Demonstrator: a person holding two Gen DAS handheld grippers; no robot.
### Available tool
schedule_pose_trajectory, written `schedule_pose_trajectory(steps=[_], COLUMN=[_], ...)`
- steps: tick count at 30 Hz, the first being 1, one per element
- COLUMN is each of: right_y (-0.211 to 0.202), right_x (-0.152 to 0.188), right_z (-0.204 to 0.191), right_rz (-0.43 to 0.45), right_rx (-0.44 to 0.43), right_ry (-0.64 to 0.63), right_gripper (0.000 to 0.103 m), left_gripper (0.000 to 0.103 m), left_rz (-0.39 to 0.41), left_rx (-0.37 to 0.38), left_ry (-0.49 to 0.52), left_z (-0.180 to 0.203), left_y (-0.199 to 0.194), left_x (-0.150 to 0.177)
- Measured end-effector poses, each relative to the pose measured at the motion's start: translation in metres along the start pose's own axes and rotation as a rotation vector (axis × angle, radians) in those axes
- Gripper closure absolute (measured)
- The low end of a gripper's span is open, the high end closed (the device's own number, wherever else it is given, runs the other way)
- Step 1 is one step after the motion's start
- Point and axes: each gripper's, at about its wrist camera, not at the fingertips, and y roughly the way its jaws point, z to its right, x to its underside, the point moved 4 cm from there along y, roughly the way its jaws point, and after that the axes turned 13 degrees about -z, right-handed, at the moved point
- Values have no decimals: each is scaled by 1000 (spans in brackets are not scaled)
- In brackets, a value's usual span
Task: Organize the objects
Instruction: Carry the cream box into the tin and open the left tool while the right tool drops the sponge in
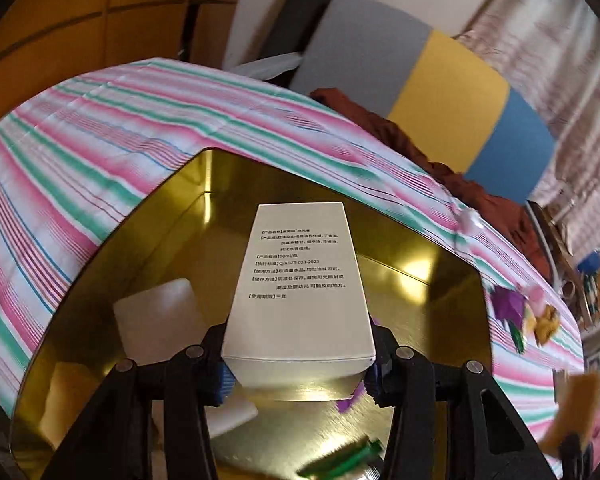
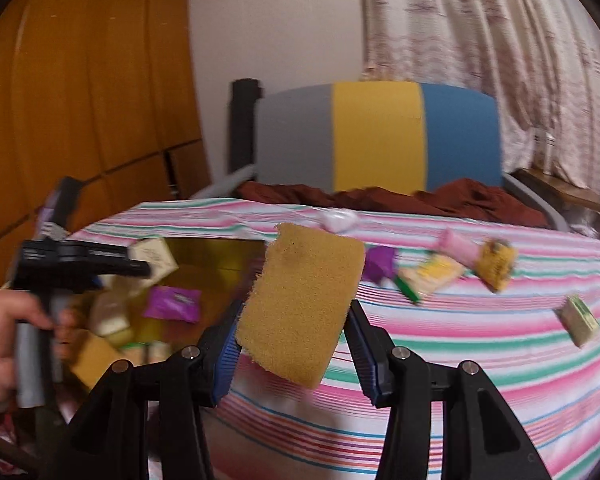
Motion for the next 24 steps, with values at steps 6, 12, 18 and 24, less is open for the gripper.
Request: schedule_pose_trajectory(steps=[6,12,18,24], right_y=[8,17,39,63], right_x=[-8,-8,-3,-6], right_z=[-39,-64,-76,-80], right_rz=[-46,-75,-153,-209], right_rx=[-90,-113,-112,-78], right_ry=[-48,-113,-125,-120], right_gripper=[53,53,53,53], left_gripper=[43,17,5,1], left_rz=[-52,-22,92,181], left_rx=[7,48,23,-13], left_ry=[-68,-134,-124,-95], left_z=[-10,-20,-28,-33], left_y=[13,3,-27,-53], left_x=[-16,-12,11,35])
